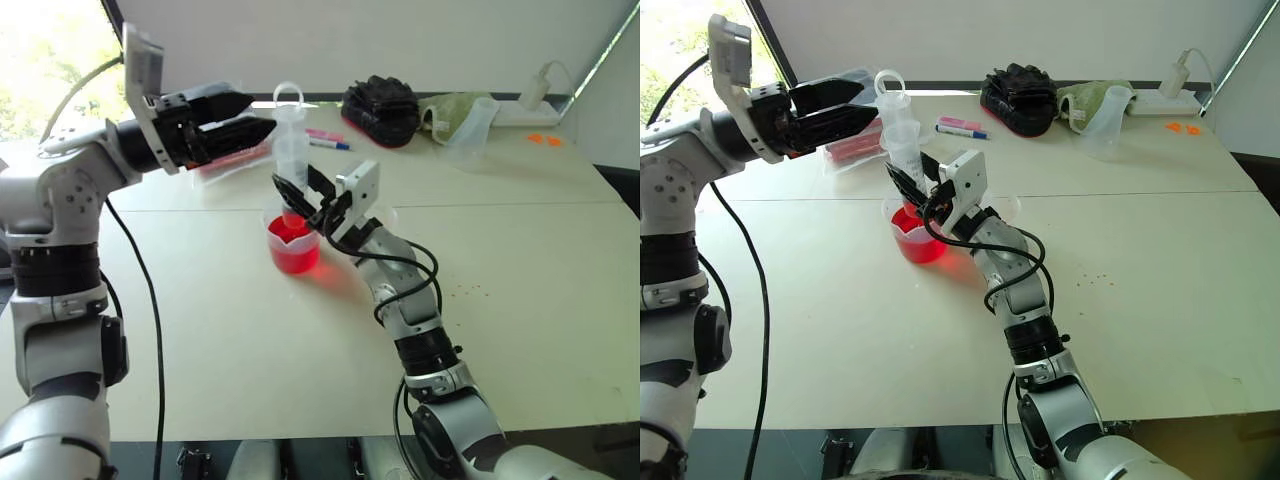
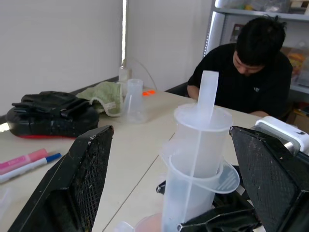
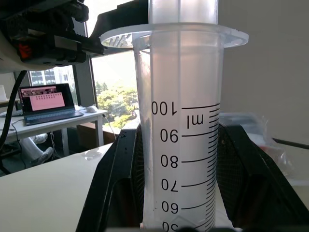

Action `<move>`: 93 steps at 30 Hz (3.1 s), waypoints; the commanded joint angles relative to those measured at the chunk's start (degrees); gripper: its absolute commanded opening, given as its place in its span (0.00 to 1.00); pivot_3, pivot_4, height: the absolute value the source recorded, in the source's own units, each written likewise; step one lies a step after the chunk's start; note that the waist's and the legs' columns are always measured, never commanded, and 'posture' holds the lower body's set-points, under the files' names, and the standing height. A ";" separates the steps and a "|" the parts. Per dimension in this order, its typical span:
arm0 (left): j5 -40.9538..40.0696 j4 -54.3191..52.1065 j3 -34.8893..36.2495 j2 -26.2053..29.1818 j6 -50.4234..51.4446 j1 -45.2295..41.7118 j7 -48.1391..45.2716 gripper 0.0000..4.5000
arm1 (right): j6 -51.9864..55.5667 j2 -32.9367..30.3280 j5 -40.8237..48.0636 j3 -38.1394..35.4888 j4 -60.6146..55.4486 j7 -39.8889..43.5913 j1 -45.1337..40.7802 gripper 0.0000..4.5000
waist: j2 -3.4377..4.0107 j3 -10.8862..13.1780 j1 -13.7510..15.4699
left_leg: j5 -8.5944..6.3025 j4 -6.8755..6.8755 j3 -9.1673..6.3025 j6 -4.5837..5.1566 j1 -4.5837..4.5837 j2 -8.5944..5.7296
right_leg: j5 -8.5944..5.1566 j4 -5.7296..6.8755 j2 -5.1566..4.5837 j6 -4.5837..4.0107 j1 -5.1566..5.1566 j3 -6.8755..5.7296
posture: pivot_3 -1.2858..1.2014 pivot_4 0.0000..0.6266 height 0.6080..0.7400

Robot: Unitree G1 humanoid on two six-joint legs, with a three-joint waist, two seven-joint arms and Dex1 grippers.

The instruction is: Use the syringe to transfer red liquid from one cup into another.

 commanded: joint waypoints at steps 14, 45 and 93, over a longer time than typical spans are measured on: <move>-4.97 -6.10 2.33 1.53 1.89 3.91 3.22 0.89 | 3.82 -0.69 4.15 -3.74 -7.30 -2.64 -3.15 0.31 | 0.00 0.00 0.02 | 0.00 -0.01 -0.01 -0.01 0.01 0.00 | 0.00 0.00 0.01 0.00 0.01 0.00 | 0.52 0.24 0.78; -0.58 6.21 -4.35 -6.51 -5.53 -5.21 -3.50 0.89 | 16.17 -17.22 7.06 -13.05 -20.79 -5.58 2.08 0.31 | -0.01 0.00 0.40 | 0.00 -0.02 0.03 0.00 -0.02 -0.01 | 0.00 -0.04 0.01 0.00 0.01 0.02 | 0.52 0.24 0.78; 16.37 53.72 -5.79 -27.39 -25.71 -37.48 -16.16 0.19 | 12.66 -14.76 5.00 -8.66 -22.41 -8.00 7.30 0.31 | -0.02 0.00 1.55 | 0.00 -0.02 0.13 0.01 -0.04 -0.02 | 0.00 -0.11 0.02 0.00 0.00 0.06 | 0.52 0.24 0.78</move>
